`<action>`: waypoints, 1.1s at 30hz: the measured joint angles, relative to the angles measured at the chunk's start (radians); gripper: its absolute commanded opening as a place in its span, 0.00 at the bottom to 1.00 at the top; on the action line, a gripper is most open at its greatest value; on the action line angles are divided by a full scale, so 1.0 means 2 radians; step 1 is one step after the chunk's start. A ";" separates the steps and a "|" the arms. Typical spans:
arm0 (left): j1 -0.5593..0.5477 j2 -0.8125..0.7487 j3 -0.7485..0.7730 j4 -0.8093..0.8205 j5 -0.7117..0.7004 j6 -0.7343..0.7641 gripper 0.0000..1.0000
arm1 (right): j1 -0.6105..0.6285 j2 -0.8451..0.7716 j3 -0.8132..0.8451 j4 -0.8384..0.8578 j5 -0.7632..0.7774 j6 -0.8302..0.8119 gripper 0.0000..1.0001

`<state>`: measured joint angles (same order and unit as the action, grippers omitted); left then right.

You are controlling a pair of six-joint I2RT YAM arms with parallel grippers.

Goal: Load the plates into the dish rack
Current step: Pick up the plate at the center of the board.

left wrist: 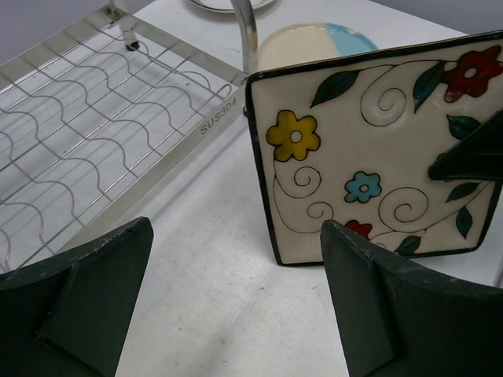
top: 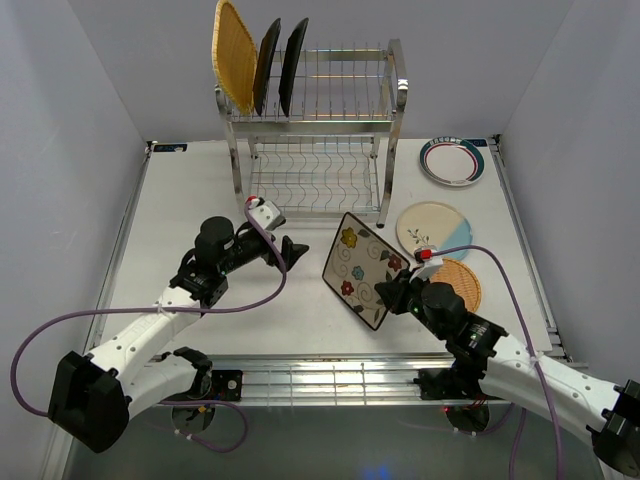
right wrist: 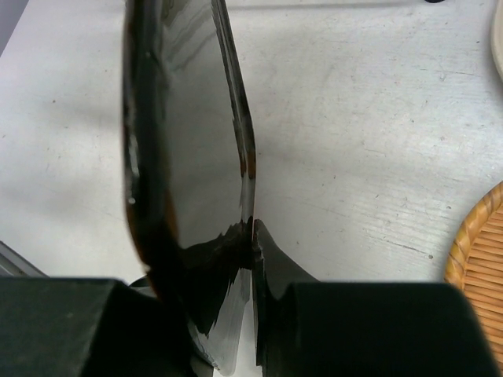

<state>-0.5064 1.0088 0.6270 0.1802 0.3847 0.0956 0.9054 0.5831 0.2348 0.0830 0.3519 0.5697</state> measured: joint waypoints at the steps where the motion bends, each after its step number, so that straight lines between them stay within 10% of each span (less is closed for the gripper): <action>1: 0.003 0.001 0.000 0.000 0.014 0.001 0.98 | 0.000 -0.002 0.000 -0.001 -0.003 -0.005 0.08; 33: 0.139 0.059 0.028 -0.023 0.357 -0.041 0.98 | 0.000 0.000 0.069 0.047 -0.186 -0.117 0.08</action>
<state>-0.2291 1.1275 0.6823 0.1341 1.0988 0.0132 0.9054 0.5838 0.3725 0.1768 -0.0208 0.3359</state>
